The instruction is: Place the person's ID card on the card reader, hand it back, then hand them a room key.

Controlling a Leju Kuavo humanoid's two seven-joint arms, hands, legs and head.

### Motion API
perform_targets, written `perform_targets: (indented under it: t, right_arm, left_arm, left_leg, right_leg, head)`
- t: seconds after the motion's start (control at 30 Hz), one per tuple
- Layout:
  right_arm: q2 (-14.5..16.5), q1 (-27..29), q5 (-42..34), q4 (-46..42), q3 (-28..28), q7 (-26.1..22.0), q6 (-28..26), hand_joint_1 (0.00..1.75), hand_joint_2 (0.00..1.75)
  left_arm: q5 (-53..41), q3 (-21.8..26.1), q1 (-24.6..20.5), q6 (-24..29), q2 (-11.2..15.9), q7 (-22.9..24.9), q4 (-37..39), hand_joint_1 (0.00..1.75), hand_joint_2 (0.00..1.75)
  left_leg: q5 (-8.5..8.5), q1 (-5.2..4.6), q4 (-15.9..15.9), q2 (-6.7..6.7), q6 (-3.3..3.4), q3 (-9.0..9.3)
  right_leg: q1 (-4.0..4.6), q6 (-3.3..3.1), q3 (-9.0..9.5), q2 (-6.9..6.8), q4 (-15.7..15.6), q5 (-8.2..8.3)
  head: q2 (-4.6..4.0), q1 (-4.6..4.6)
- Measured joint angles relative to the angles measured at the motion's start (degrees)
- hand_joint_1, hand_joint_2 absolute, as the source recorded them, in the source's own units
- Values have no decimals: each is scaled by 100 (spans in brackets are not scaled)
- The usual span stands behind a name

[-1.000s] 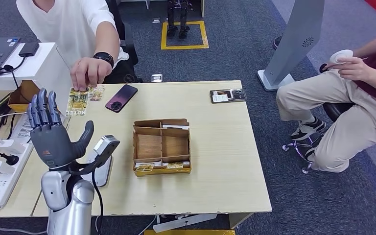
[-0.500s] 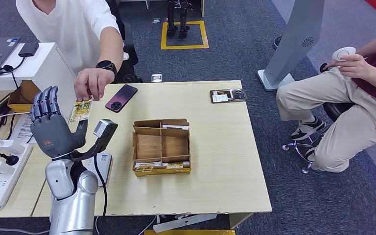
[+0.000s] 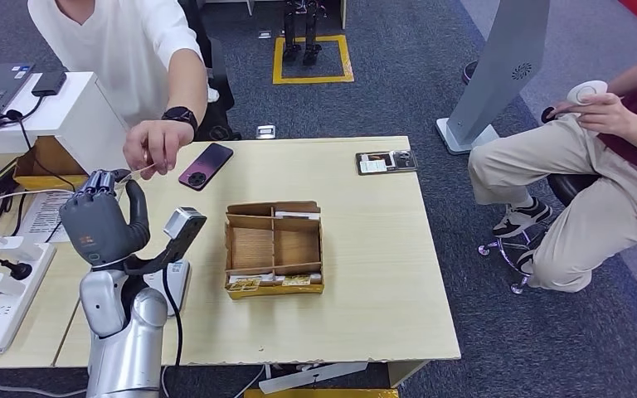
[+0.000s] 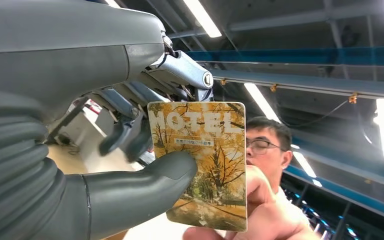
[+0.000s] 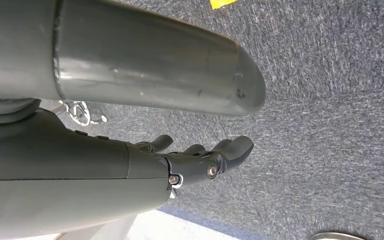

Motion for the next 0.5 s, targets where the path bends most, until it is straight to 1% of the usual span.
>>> perform_targets:
  t: [0.23, 0.5]
  right_arm:
    - [-4, 0, 0, 1, 3, -2, 1, 0, 0]
    - [-15, -1, 2, 2, 17, 3, 3, 0, 0]
  left_arm:
    - [18, 0, 0, 0, -51, -80, -5, 175, 175]
    - [25, 14, -3, 0, -97, -399, -21, 175, 175]
  left_leg:
    - [0, 0, 0, 0, 0, 0]
    - [0, 0, 0, -1, 0, -2]
  right_leg:
    - [0, 0, 0, 0, 0, 0]
    - [0, 0, 0, -1, 0, 0]
  head:
    - [1, -1]
    - [0, 1]
